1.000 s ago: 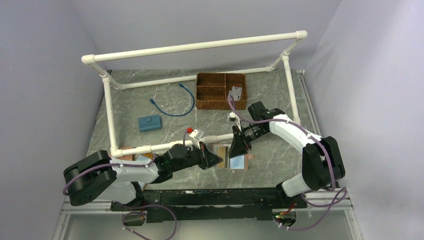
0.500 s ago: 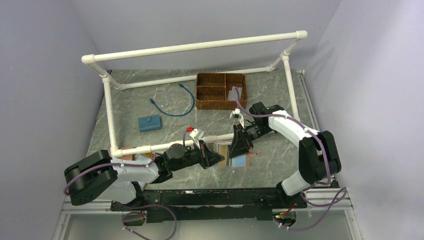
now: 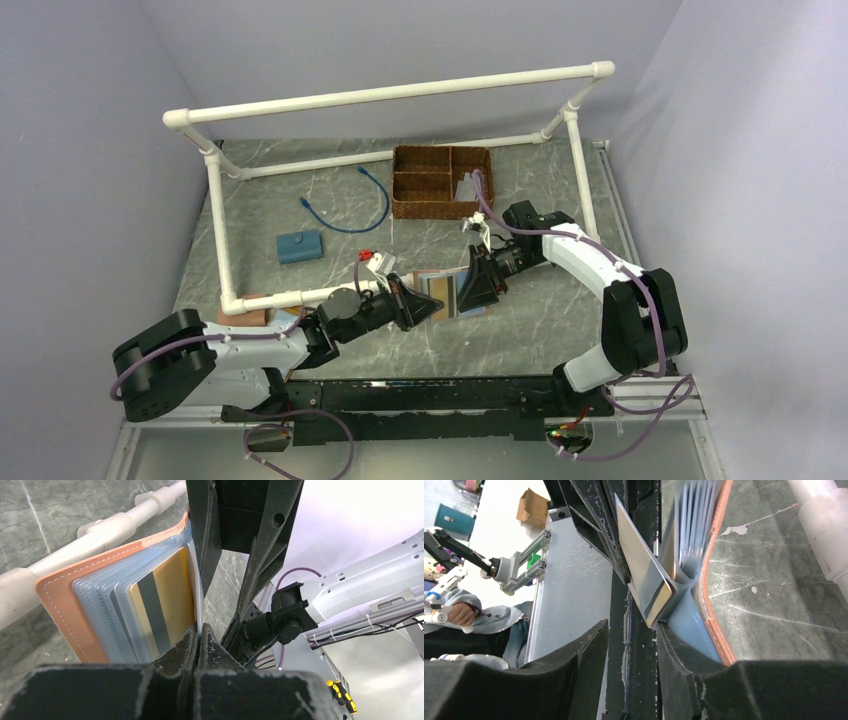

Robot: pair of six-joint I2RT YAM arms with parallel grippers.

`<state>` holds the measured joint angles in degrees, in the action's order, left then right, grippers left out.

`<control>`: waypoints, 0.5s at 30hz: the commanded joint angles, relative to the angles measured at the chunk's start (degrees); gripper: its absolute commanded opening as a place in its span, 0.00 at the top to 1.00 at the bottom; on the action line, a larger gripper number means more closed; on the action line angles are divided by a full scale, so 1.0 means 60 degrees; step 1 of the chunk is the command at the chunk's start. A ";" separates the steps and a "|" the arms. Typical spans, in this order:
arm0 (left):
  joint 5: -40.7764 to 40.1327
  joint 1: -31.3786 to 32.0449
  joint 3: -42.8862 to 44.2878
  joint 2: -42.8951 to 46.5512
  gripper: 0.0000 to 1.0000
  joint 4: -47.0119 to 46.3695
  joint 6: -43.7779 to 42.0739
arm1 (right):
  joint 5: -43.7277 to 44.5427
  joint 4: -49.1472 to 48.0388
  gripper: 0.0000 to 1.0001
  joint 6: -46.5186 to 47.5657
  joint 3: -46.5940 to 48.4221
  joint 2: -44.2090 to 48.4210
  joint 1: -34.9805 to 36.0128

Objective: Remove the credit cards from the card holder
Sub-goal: Remove the credit card from the card holder.

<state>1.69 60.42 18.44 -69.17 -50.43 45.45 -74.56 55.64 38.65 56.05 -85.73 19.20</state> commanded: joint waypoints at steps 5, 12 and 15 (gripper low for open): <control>0.0607 0.0189 0.0641 -0.0425 1.00 -0.1983 -0.0210 | 0.0494 -0.1547 0.56 -0.1061 -0.0278 0.0492 -0.0217; 0.0253 0.0257 0.0705 0.0010 1.00 -0.1367 -0.0339 | 0.0942 -0.2522 0.56 -0.1886 -0.0652 0.0921 -0.0493; 0.0509 0.0271 0.0892 -0.0226 1.00 -0.1569 -0.0289 | 0.0418 -0.2207 0.55 -0.1607 -0.0557 0.0756 -0.0498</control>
<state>1.39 60.97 19.27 -71.85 -51.86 44.03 -70.89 45.95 28.34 52.49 -81.10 16.69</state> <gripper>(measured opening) 0.014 0.441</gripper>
